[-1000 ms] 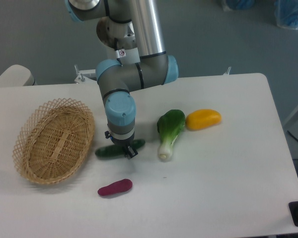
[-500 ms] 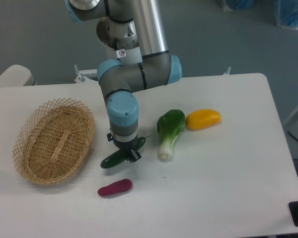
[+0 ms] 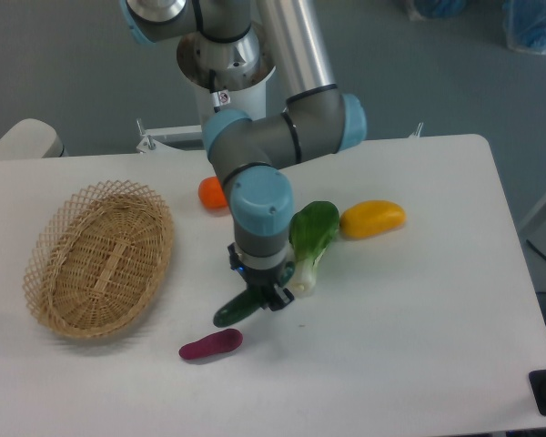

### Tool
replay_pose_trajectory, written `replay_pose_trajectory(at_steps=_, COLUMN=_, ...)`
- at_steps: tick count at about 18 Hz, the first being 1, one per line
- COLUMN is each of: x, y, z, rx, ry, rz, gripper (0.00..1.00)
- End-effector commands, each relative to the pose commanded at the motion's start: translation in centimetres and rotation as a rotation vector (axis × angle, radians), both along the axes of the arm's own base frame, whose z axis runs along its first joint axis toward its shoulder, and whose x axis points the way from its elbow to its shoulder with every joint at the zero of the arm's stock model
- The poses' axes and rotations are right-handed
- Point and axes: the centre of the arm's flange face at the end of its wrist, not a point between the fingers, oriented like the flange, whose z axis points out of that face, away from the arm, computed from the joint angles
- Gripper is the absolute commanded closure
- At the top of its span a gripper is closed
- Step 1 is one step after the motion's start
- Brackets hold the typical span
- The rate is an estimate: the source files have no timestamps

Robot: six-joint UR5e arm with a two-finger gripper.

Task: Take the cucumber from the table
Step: 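Lift the cucumber and carry it away from the bok choy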

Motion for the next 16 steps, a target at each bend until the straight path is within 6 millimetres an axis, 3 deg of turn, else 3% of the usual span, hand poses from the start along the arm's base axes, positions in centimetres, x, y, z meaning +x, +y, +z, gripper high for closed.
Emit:
replay_pose_trajectory(at_steps=5, x=-4.2, y=1.9, z=-0.3, rx=0.008, ry=0.013, rz=0.060, gripper=0.82)
replay_pose_trajectory(at_steps=16, x=-13.9, y=2.8, z=-0.8, rx=-0.018, ry=-0.010, rz=0.117, gripper=0.85)
